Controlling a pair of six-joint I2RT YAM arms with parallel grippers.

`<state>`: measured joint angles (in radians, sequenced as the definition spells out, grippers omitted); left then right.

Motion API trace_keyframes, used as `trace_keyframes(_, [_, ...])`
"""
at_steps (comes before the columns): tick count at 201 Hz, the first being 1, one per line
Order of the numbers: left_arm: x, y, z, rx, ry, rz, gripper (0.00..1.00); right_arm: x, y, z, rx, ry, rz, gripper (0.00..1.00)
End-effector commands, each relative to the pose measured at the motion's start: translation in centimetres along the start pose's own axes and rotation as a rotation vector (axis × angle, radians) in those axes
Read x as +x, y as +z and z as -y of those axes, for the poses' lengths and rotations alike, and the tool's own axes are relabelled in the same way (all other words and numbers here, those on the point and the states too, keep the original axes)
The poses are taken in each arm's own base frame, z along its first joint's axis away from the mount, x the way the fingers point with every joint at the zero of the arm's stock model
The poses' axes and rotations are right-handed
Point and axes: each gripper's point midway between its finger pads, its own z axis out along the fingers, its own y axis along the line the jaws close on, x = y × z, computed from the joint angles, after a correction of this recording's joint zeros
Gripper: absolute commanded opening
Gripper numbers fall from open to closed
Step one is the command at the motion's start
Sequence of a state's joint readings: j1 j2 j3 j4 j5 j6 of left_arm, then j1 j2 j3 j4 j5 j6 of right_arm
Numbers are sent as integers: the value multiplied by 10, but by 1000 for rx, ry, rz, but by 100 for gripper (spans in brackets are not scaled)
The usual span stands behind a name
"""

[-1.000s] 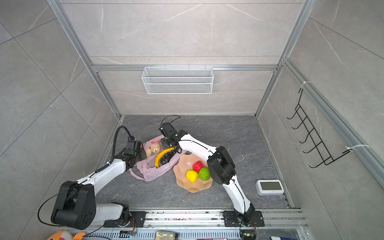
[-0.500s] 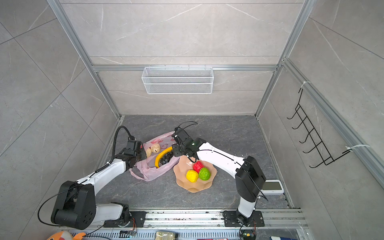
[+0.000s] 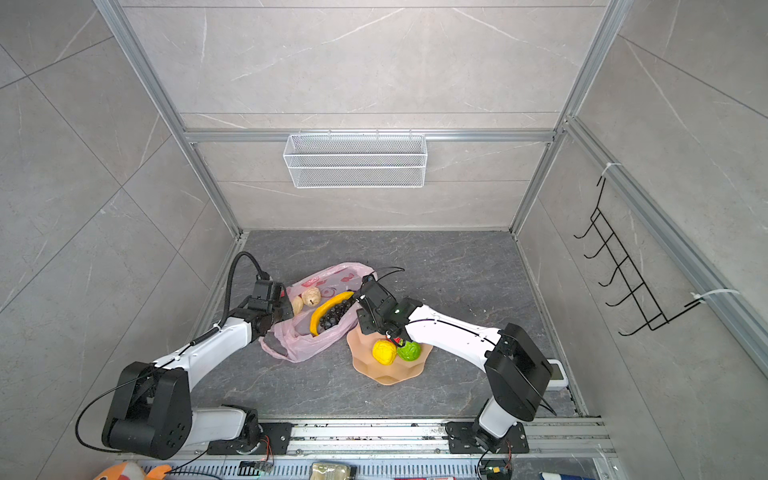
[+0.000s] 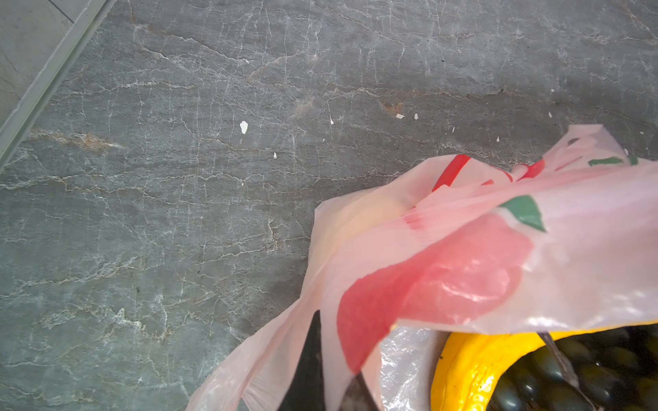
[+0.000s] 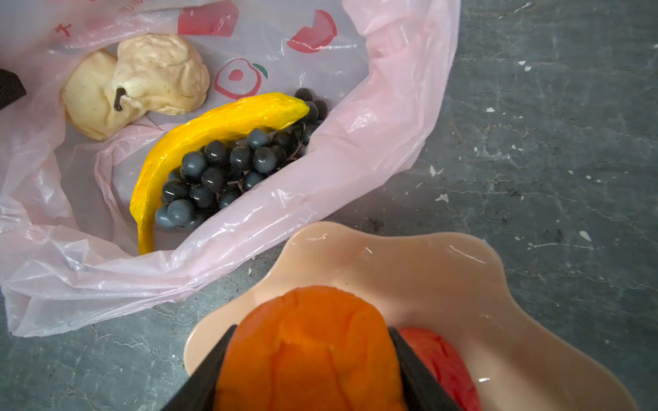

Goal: Take the fake fruits out of the plastic bag
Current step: 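Lift the orange out and carry it over the peach bowl, then lower the orange into the bowl and open the right gripper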

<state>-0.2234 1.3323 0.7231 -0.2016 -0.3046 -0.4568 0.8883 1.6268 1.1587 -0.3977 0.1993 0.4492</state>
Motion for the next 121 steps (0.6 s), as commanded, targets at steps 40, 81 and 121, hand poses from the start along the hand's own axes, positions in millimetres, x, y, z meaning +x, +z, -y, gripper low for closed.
trace_keyframes(40, [-11,-1,4,13,-30,18,4,19,20,4,35,17,6,52])
trace_keyframes(81, [-11,-1,5,15,-32,17,3,25,32,8,64,16,-5,53])
trace_keyframes(121, [-11,-3,5,18,-32,19,4,29,41,14,101,13,-5,54])
